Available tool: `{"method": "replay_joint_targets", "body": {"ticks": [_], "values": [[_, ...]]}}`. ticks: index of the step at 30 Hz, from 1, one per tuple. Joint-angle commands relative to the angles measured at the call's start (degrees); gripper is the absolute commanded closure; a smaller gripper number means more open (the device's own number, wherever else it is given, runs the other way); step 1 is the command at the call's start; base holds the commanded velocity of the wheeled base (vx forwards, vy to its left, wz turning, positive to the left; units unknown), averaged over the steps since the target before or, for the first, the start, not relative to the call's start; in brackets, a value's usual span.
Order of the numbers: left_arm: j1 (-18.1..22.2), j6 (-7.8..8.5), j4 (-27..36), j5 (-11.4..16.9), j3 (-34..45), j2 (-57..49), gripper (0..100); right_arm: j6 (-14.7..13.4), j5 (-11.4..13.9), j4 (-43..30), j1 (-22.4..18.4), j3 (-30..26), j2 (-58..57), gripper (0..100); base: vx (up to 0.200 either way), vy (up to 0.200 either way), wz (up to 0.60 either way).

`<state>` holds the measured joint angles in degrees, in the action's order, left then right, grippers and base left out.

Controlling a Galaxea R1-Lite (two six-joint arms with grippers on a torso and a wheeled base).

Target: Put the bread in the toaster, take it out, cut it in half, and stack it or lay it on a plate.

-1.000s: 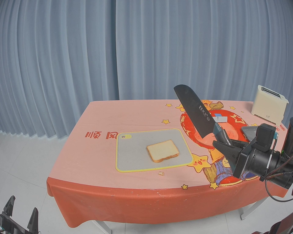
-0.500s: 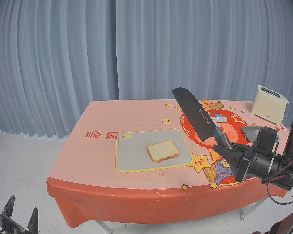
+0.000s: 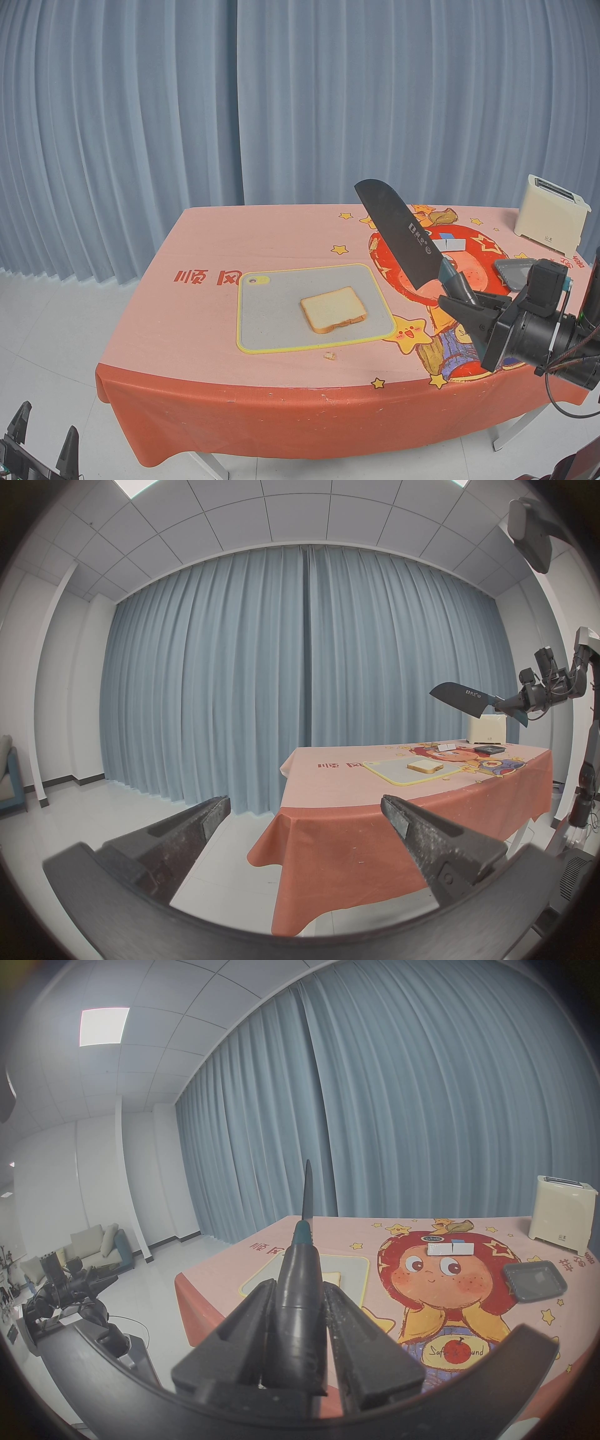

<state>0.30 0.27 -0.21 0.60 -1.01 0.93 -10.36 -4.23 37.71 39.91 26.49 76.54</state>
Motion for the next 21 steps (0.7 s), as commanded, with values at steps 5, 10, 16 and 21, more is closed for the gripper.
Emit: {"method": "replay_joint_targets", "body": {"ticks": [5, 10, 16, 21], "values": [[0.05, -0.09, -0.06, -0.07, 1.01, -0.93, 0, 0.08, 0.01, 0.00, 0.17, -0.04, 0.27, 100, 0.000, 0.000, 0.00], [0.05, -0.18, -0.06, -0.16, 1.01, -0.93, 0, 0.17, 0.01, 0.00, 0.43, -0.12, 0.01, 100, 0.000, 0.000, 0.00], [0.05, -0.18, -0.23, -0.25, 1.01, -0.93, 0, 0.25, 0.01, -0.09, 0.69, -0.30, 0.27, 100, 0.000, 0.000, 0.00], [0.05, -0.36, -0.23, -0.51, 1.01, -0.93, 0, 0.34, 0.01, 0.00, 0.69, -0.21, -0.17, 100, 0.000, 0.000, 0.00]]}}
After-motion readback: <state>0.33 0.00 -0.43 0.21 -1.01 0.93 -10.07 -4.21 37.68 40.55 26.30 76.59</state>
